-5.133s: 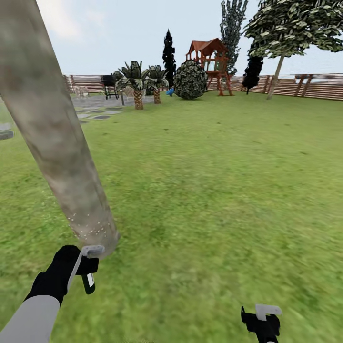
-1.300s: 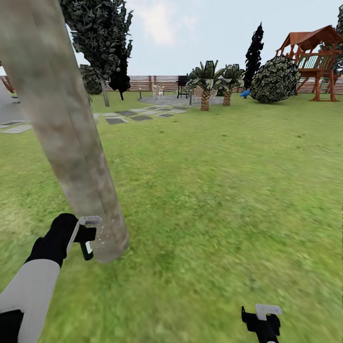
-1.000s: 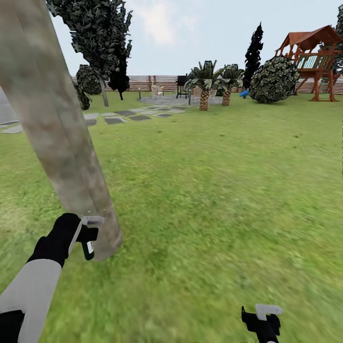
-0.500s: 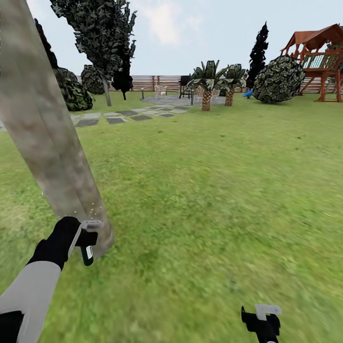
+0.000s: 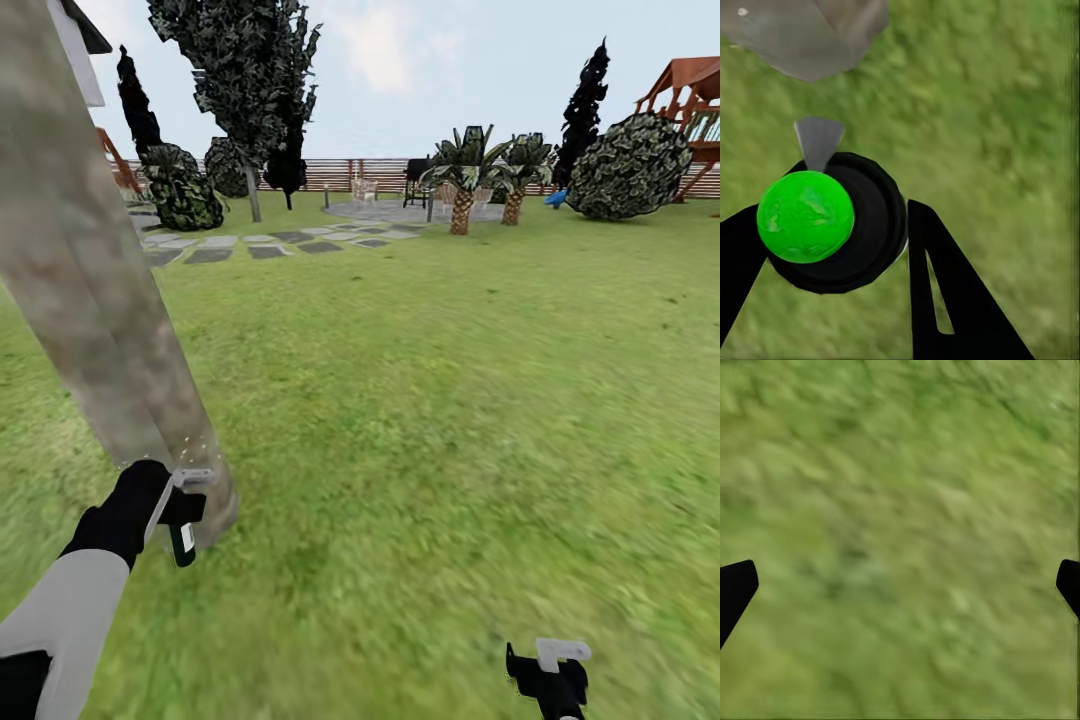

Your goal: In the garden, pick up the pesticide atomizer on the floor and spray pesticide onto both trees until each tree trunk is fully covered.

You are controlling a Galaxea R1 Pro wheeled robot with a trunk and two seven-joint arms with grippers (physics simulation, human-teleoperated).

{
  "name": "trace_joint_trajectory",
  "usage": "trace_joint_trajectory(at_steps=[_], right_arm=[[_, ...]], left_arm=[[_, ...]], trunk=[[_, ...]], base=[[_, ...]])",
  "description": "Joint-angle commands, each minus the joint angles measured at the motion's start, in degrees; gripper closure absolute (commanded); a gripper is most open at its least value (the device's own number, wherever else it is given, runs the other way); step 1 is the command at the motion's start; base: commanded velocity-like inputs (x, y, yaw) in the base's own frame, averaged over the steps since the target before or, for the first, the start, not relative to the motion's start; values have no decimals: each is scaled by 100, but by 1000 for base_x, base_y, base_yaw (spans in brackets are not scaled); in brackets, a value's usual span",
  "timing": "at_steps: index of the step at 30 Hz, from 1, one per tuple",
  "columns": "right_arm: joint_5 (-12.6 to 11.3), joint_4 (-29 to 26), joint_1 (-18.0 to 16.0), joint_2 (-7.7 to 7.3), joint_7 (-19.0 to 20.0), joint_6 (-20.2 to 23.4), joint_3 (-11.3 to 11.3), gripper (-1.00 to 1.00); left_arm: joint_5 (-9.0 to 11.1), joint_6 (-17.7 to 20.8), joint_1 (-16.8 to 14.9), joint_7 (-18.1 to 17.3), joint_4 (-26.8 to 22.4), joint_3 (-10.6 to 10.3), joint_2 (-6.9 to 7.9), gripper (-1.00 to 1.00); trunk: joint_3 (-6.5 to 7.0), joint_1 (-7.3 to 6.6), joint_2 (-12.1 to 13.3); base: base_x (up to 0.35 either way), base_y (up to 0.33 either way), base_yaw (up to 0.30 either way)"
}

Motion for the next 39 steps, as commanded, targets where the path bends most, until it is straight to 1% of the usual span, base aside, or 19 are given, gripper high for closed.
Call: trace_joint_trajectory(at_steps=[1,4,9,13,16,19,20,23,27,34,37,39], right_arm=[[-7,4,-3,1,-14,-14,15,-100],[-7,4,-3,2,-14,-14,17,-100],[-7,4,-3,2,-14,-14,23,-100],[-7,4,-3,2,-14,-14,24,-100],[-7,4,-3,2,-14,-14,24,-100],[-7,4,-3,2,-14,-14,24,-100],[-7,4,-3,2,-14,-14,24,-100],[-7,4,-3,2,-14,-14,24,-100],[-7,4,-3,2,-14,-14,24,-100],[-6,4,-3,2,-14,-14,24,-100],[0,4,-3,7,-14,-14,25,-100],[1,4,-3,6,-14,-14,24,-100]], left_arm=[[-64,20,-3,-56,-7,15,-3,100],[-70,20,-3,-42,-7,15,12,100],[-71,19,-3,-38,-14,15,4,100],[-79,20,10,-38,2,21,36,100],[-80,0,192,-36,10,88,68,100],[-86,-9,244,-32,15,107,94,100],[-87,-14,367,-24,14,117,100,100],[-87,-22,429,-21,12,120,108,100],[-85,-29,444,-20,11,113,97,100],[-104,-32,445,-14,-101,78,39,100],[-84,-46,452,-12,-22,87,18,100],[-75,-135,484,-11,43,91,16,100]], trunk=[[-5,2,-2],[-8,2,-2],[-19,2,-2],[-27,2,-2],[-34,2,-2],[-41,2,-2],[-43,2,-2],[-50,2,-2],[-58,2,-2],[-74,2,-2],[-75,2,-2],[-75,2,-2]], base=[[238,-196,1],[215,-205,101],[184,-223,243],[164,-233,262],[157,-237,263],[155,-238,263],[155,-238,263],[155,-238,263],[142,-206,263],[17,-21,263],[60,-19,263],[180,-110,196]])
